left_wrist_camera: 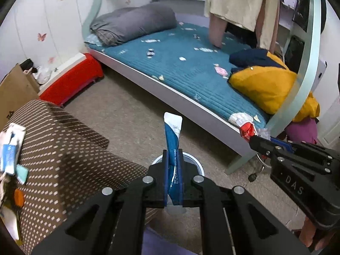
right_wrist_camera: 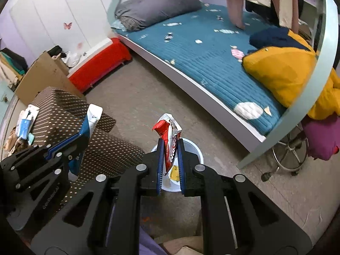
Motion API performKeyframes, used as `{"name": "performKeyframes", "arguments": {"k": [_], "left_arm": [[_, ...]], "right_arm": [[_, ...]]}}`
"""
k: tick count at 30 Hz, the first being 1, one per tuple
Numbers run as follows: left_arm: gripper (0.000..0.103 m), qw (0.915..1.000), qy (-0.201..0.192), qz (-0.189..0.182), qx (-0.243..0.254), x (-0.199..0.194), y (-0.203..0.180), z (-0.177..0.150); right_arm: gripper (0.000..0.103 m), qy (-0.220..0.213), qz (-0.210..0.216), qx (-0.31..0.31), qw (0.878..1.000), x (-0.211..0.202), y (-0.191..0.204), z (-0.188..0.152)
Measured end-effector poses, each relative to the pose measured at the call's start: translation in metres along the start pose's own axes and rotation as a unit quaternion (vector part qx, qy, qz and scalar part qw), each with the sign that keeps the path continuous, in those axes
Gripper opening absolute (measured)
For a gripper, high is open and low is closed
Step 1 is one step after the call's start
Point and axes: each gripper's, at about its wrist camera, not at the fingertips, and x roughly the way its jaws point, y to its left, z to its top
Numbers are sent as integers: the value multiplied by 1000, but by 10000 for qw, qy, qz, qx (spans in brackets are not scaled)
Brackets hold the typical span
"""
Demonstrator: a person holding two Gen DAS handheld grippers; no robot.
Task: Collect trash
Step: 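Carry the toothpaste tube and red wrapper with both grippers over the bucket, then open both grippers to drop the tube and wrapper into the bucket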
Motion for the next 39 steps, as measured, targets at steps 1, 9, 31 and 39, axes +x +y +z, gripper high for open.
{"name": "performKeyframes", "arguments": {"k": [1, 9, 31, 39], "left_arm": [[7, 10000, 46, -20, 22, 5, -2, 2], [45, 9998, 62, -88, 183, 28, -10, 14], [45, 9970, 215, 458, -584, 24, 66, 9], [45, 9968, 158, 430, -656, 17, 66, 3]], "right_arm": [[13, 32, -17, 28, 10000, 3, -3, 1], [13, 193, -127, 142, 9996, 20, -15, 8], [66, 340, 118, -577, 9977, 54, 50, 23], [66, 467, 41, -505, 9976, 52, 49, 14]]}}
